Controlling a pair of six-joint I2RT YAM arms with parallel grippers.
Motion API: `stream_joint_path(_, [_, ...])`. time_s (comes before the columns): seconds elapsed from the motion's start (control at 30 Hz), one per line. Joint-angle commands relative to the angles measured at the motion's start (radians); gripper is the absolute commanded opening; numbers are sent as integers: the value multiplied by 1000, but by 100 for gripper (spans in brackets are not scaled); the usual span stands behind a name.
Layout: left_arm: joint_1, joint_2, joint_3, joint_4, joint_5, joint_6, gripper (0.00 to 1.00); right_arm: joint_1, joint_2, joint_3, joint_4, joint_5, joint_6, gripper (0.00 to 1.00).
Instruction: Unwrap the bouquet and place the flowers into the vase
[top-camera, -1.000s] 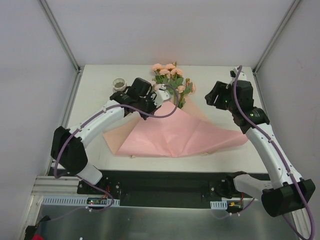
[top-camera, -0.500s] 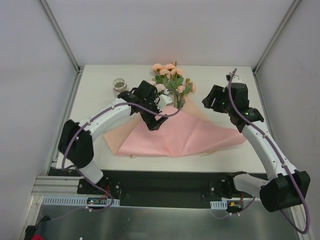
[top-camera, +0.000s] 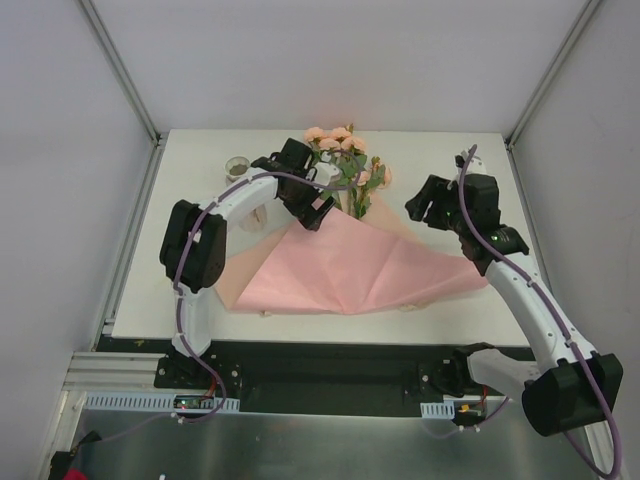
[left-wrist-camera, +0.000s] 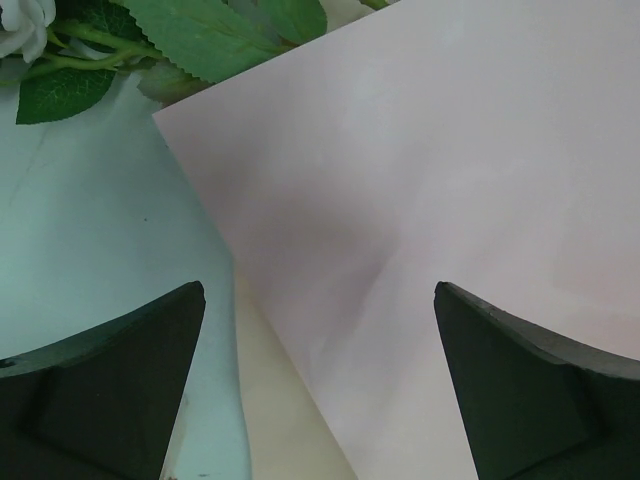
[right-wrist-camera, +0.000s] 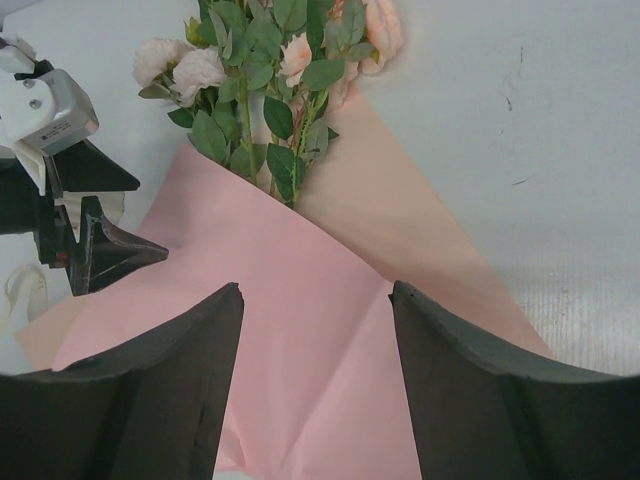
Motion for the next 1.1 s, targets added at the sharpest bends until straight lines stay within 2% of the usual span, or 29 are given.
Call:
stream_joint_path(0.0, [27, 23, 28, -7, 84, 14, 99, -4, 4, -7, 64, -15, 13, 64])
stream_joint_path(0.17, [33, 33, -7, -24, 169, 49, 98, -4, 7, 4, 66, -14, 13, 64])
stream_joint_path(0.4, [42, 57, -4, -26, 161, 60, 95, -5, -6, 7, 75, -18, 16, 63])
stream_joint_path(0.53, [53, 83, 10, -26, 141, 60, 99, -4, -12, 6, 73, -25, 16, 63])
stream_joint_path(0.73, [70, 91, 18, -27, 167, 49, 97, -4, -19, 3, 72, -26, 13, 61])
stream_joint_path(0.77, [69, 88, 15, -27, 176, 54, 91, -4, -20, 3, 73, -26, 13, 61])
stream_joint_path(0.83, [70, 76, 8, -29, 199, 55, 86, -5, -19, 6, 73, -28, 14, 61])
stream_joint_path(0.97, [70, 57, 1, -29, 219, 59, 65, -4, -17, 12, 75, -29, 16, 61])
stream_joint_path(1.0, [69, 48, -4, -29, 223, 60, 53, -4, -17, 13, 72, -29, 14, 60])
stream_joint_path(1.07, [69, 34, -5, -29, 227, 52, 42, -4, -19, 13, 73, -29, 17, 60])
